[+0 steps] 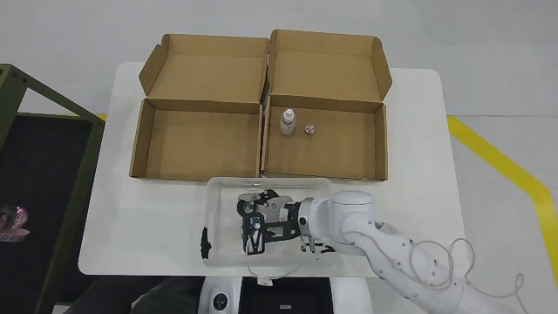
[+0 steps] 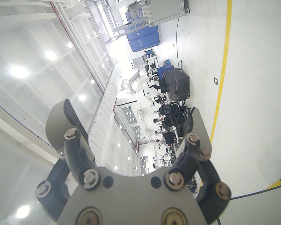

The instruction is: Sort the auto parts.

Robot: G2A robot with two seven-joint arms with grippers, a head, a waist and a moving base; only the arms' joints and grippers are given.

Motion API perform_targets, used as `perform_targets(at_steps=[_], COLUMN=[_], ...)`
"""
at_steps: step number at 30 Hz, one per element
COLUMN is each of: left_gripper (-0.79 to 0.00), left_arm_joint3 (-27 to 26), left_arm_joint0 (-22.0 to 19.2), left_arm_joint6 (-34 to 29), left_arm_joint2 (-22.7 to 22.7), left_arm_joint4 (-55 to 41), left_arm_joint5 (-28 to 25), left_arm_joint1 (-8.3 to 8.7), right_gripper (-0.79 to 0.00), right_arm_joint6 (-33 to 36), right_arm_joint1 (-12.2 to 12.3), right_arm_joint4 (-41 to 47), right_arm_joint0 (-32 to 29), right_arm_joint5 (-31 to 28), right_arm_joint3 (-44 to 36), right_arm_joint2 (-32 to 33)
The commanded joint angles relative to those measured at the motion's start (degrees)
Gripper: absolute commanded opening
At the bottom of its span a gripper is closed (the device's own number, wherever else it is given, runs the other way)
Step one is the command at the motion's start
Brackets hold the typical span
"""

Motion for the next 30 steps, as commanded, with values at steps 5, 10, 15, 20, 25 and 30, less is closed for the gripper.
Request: perform_targets(at_steps=[5, 10, 15, 20, 25, 30], left_gripper=[0.000, 0.000, 0.000, 0.000, 0.000, 0.000], left_arm_joint3=[0.0, 0.0, 0.0, 0.0, 0.0, 0.0], left_arm_joint0=[0.0, 0.0, 0.0, 0.0, 0.0, 0.0], left_arm_joint6=[0.0, 0.0, 0.0, 0.0, 0.0, 0.0], left_arm_joint2=[0.0, 0.0, 0.0, 0.0, 0.0, 0.0], left_arm_joint4=[0.0, 0.0, 0.0, 0.0, 0.0, 0.0], left_arm_joint5=[0.0, 0.0, 0.0, 0.0, 0.0, 0.0], left_arm_joint1=[0.00, 0.00, 0.00, 0.00, 0.00, 0.00], right_gripper=[-0.317, -0.296, -0.283, -0.280, -0.274, -0.268], right_arm_joint6=[0.3, 0.9, 0.7, 0.1, -0.3, -0.6], right_arm_joint1=[-0.9, -1.5, -2.2, -2.9, -3.7, -4.4], right_arm_joint4=[0.1, 0.4, 0.8, 1.2, 1.5, 1.7], right_arm_joint0=[1.9, 3.0, 3.8, 5.1, 6.3, 6.9], right_arm_joint5=[-0.1, -0.4, -0.2, -0.3, -0.3, 0.0], right_arm_joint3=[3.1, 5.3, 7.3, 9.9, 11.9, 13.3], right_arm_joint2=[-1.2, -2.2, -3.0, -3.8, -4.7, -5.5])
